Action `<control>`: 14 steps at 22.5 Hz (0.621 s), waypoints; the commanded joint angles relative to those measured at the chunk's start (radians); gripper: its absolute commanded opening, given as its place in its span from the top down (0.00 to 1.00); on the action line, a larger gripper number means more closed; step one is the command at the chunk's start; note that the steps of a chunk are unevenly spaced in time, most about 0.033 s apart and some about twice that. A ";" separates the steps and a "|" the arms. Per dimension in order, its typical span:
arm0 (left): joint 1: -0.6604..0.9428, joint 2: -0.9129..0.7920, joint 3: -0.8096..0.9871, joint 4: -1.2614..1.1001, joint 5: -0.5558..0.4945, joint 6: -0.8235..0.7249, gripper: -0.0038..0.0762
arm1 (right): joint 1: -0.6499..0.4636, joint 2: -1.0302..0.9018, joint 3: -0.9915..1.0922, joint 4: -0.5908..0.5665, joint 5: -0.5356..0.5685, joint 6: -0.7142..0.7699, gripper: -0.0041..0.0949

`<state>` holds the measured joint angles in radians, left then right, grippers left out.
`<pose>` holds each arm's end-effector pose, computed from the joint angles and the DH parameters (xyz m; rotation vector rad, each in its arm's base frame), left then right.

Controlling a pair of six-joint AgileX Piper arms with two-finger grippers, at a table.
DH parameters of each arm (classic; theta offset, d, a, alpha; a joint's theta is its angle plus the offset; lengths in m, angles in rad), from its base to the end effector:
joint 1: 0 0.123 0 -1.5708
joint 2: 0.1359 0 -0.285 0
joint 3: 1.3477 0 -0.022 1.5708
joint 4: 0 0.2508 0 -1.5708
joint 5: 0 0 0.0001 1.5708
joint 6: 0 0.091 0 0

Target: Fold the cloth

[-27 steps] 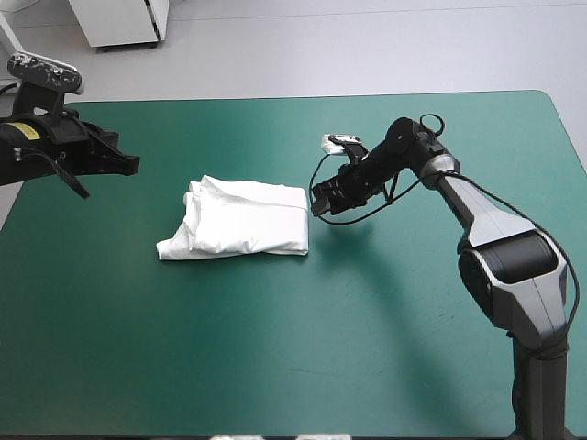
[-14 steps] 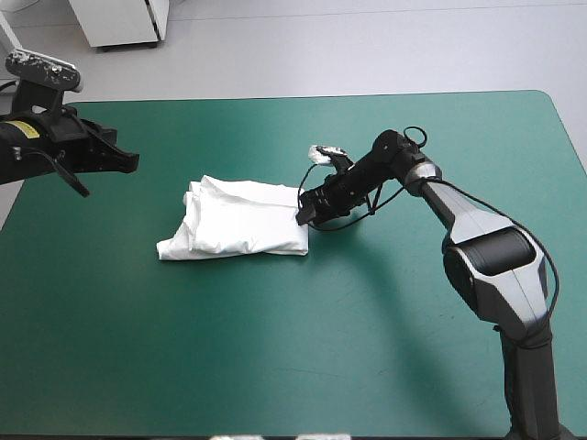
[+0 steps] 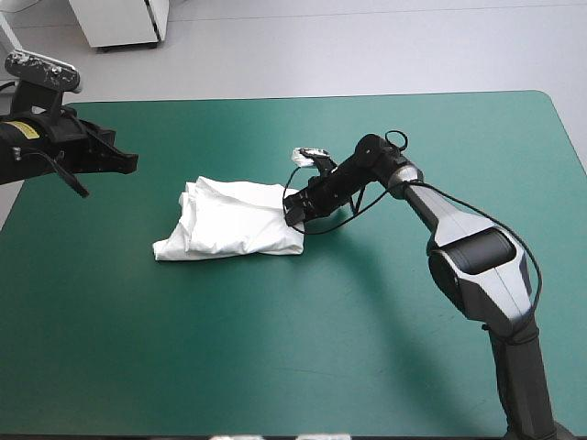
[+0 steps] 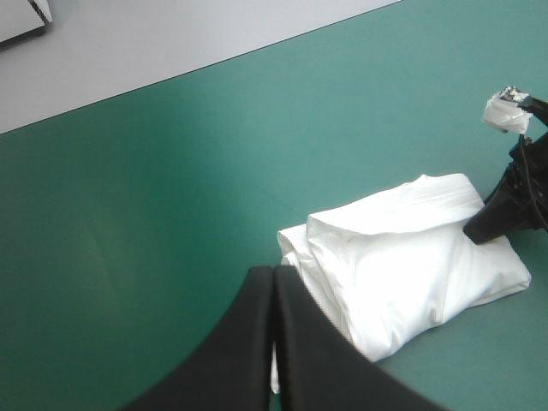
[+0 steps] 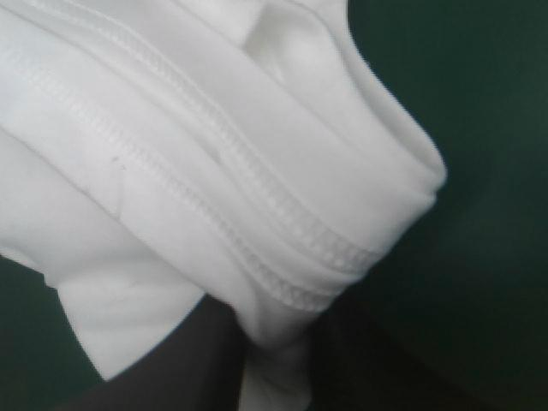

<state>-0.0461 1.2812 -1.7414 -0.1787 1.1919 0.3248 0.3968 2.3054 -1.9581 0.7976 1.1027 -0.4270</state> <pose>0.2301 -0.0257 0.5004 0.4239 2.1591 -0.0648 0.4303 0.2434 0.1980 -0.7097 2.6447 1.0675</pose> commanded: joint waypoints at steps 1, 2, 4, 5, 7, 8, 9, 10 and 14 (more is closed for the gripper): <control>-0.007 -0.023 -0.023 -0.013 -0.050 -0.005 0.96 | 0.004 -0.051 -0.020 -0.028 0.010 -0.033 0.97; -0.007 -0.023 -0.023 -0.013 -0.050 -0.005 0.96 | 0.004 -0.055 -0.024 -0.075 0.018 -0.029 0.97; -0.007 -0.023 -0.023 -0.020 -0.048 -0.008 0.96 | -0.006 -0.061 -0.044 -0.190 0.060 0.012 0.97; -0.007 -0.023 -0.023 -0.025 -0.048 -0.008 0.96 | -0.015 -0.063 -0.053 -0.229 0.079 0.026 0.97; -0.007 -0.023 -0.023 -0.028 -0.048 -0.008 0.96 | -0.058 -0.078 -0.055 -0.291 0.124 0.045 0.97; -0.007 -0.023 -0.023 -0.030 -0.048 -0.008 0.96 | -0.085 -0.091 -0.055 -0.319 0.138 0.057 0.97; -0.007 -0.023 -0.023 -0.033 -0.048 -0.015 0.96 | -0.102 -0.097 -0.055 -0.335 0.142 0.062 0.97; -0.007 -0.023 -0.023 -0.033 -0.048 -0.015 0.96 | -0.122 -0.110 -0.055 -0.349 0.143 0.064 0.97; -0.007 -0.023 -0.023 -0.033 -0.048 -0.015 0.96 | -0.195 -0.161 -0.050 -0.414 0.145 0.079 0.97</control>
<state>-0.0461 1.2812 -1.7414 -0.1846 1.2020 0.3191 0.2606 2.2419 -1.9931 0.4634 1.2244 -0.3588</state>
